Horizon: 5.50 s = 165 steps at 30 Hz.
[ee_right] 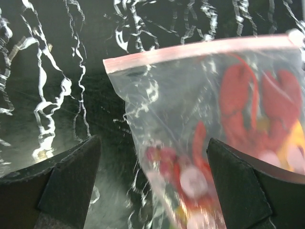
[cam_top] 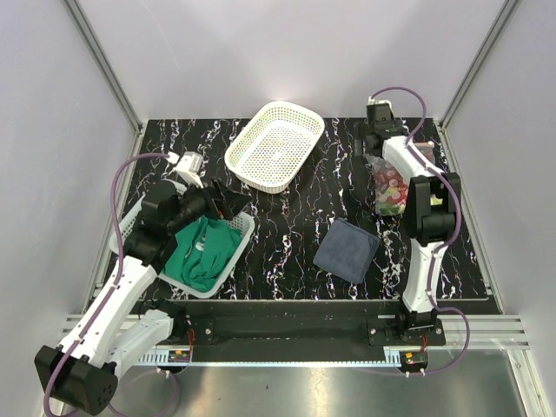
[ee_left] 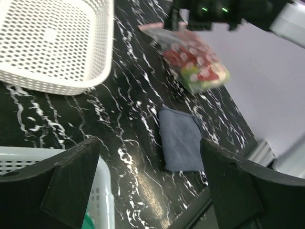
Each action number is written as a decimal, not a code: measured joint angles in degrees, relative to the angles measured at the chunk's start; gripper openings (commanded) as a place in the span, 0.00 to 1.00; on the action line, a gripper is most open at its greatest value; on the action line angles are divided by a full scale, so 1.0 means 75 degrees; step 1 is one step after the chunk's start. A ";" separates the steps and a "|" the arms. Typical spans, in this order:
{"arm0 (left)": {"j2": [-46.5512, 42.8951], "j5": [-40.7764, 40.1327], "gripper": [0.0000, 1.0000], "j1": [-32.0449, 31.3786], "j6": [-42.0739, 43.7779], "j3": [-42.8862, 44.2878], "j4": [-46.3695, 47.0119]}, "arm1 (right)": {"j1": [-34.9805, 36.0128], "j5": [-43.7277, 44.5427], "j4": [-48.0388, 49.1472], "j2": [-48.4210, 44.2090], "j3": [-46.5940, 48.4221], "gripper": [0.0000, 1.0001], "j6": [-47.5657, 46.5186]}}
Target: Open the zip-top bag and remove the fake food
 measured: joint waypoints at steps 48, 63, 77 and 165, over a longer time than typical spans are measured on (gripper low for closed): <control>0.2967 0.0478 0.78 -0.1067 -0.2276 0.1186 0.0935 | -0.0070 -0.1705 -0.0047 0.1676 0.1358 0.00 -0.2025; 0.7248 0.0341 0.76 -0.1568 -0.4007 0.4669 0.0915 | -0.0076 -0.3459 0.1996 -0.2448 -0.3416 0.00 -0.0938; 1.0276 0.0184 0.70 -0.2506 -0.5109 0.7428 0.1055 | -0.0076 -0.3421 0.2672 -0.5936 -0.6443 0.00 0.0895; 1.1479 -0.0676 0.40 -0.4077 -0.0361 1.0797 0.0487 | -0.0635 -0.2101 -0.2084 -0.4068 -0.1772 0.00 0.3847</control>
